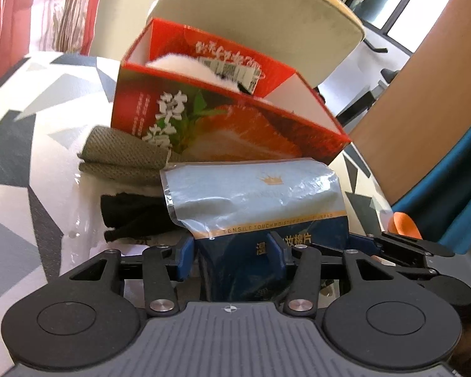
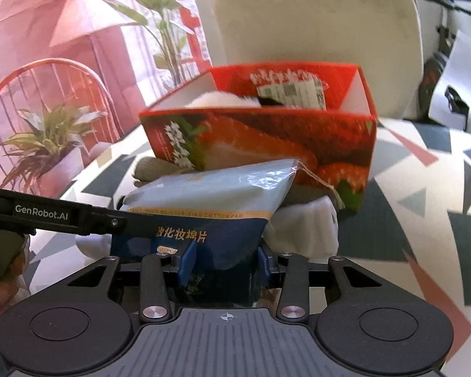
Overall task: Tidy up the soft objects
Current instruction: 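Lift the cotton pad bag with both grippers and lower it into the red box, then open both grippers to release the bag inside the red box, then move both grippers back to the pile above the white cloth, then lower both grippers onto the white cloth beside the black glove, then close both grippers on the white cloth, then lift the white cloth with both grippers toward the red box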
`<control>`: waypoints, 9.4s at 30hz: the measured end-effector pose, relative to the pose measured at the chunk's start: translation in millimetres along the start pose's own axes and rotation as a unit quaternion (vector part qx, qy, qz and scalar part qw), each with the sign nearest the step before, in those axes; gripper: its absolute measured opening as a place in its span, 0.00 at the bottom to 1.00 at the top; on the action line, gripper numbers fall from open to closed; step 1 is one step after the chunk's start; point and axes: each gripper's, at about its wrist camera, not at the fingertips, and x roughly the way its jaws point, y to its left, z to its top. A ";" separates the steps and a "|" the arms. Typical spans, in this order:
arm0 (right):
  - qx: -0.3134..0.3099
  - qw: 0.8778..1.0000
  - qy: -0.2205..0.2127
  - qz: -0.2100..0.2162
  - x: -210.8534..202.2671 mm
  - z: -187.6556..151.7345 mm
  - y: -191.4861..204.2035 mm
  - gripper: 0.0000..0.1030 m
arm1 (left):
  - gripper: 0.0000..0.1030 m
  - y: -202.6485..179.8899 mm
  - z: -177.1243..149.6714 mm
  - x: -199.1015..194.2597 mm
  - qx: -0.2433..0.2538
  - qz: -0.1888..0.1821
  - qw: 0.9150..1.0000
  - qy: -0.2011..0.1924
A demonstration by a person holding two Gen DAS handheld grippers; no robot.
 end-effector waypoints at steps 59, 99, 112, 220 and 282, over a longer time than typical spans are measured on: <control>0.097 0.982 0.154 -0.046 155.1 184.0 -108.4 0.31 | 0.46 3.1 174.9 165.6 0.070 0.024 0.992 0.105; 0.038 0.982 0.142 -0.115 134.0 177.2 -83.6 0.63 | 0.75 -1.9 169.7 72.7 0.130 0.114 0.985 -0.024; 0.017 0.994 0.002 -0.111 51.0 165.9 -67.2 1.00 | 1.00 -18.6 146.7 3.6 0.142 0.149 0.973 -0.107; -0.006 0.992 -0.017 -0.124 22.4 -9.0 -18.1 0.82 | 0.63 38.9 -32.0 -19.7 0.009 0.157 0.987 -0.001; 0.006 0.996 -0.088 -0.033 -36.8 44.8 -15.2 0.17 | 0.14 12.6 24.8 -72.2 0.024 0.099 0.989 -0.107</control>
